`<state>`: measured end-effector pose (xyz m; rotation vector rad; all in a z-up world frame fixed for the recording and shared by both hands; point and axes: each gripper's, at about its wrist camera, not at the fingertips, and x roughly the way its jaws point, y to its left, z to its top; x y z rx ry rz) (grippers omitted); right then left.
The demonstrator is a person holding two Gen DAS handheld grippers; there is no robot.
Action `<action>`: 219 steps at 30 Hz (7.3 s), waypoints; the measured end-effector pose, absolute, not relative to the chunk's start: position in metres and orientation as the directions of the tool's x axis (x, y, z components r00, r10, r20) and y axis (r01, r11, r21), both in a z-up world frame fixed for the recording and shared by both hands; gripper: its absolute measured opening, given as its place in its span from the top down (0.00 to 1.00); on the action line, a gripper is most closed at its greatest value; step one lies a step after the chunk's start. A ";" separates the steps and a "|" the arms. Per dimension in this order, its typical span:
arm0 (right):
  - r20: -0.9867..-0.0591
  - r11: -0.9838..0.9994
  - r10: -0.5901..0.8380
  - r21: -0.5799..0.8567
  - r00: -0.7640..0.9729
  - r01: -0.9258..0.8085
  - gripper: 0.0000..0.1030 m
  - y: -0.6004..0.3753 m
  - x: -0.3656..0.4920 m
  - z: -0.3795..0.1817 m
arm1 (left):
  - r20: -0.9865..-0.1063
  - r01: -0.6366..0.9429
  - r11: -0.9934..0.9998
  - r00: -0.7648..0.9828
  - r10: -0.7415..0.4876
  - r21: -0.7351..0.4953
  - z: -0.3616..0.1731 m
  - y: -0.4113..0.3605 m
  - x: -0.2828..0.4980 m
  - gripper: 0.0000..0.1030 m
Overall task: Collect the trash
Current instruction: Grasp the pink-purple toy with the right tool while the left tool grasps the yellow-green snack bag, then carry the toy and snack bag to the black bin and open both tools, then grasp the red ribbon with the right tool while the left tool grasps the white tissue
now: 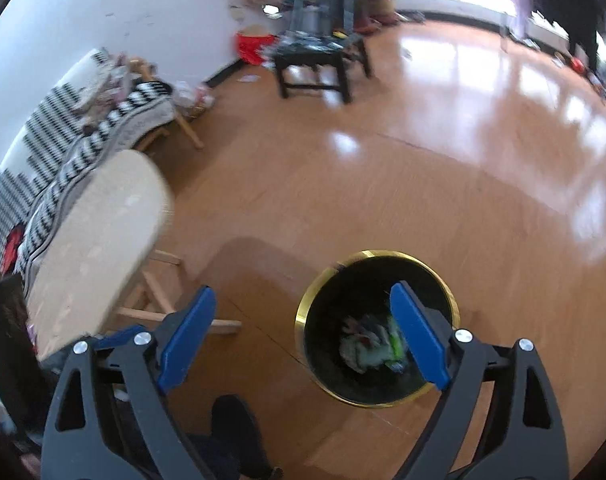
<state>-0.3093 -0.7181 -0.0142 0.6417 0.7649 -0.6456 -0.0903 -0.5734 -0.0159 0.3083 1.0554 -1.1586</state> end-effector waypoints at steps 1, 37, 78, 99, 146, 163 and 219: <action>-0.774 0.652 -0.281 0.279 0.567 0.705 0.15 -0.710 -0.298 -0.007 | -0.795 0.836 0.471 0.072 -0.603 -0.282 0.001 -0.550 -0.071 0.22; -0.856 0.913 0.384 0.407 0.347 -0.007 0.14 -0.193 0.207 -0.036 | -0.858 0.387 0.922 0.468 -0.213 -0.017 -0.056 -0.043 0.144 0.10; -0.777 0.916 0.353 0.401 0.520 -0.022 0.46 -0.289 0.112 0.012 | -0.795 0.368 0.920 0.513 -0.323 -0.135 -0.007 -0.064 0.120 0.56; -0.750 0.691 -0.240 0.314 0.617 0.651 0.45 -0.664 -0.281 0.030 | -0.780 0.900 0.352 0.021 -0.625 -0.258 0.020 -0.519 -0.091 0.56; -0.819 0.484 -0.295 0.315 0.492 0.816 0.18 -0.752 -0.370 -0.053 | -0.873 0.935 0.272 -0.074 -0.482 -0.229 -0.086 -0.657 -0.168 0.20; -0.719 0.819 -0.131 0.310 0.683 0.484 0.15 -0.600 -0.178 0.048 | -0.755 0.691 0.688 0.324 -0.570 -0.223 0.045 -0.360 0.031 0.13; -0.821 0.797 0.414 0.118 0.393 -0.593 0.90 -0.152 0.151 -0.073 | -0.814 0.153 0.954 0.498 -0.299 -0.257 -0.054 -0.045 0.228 0.86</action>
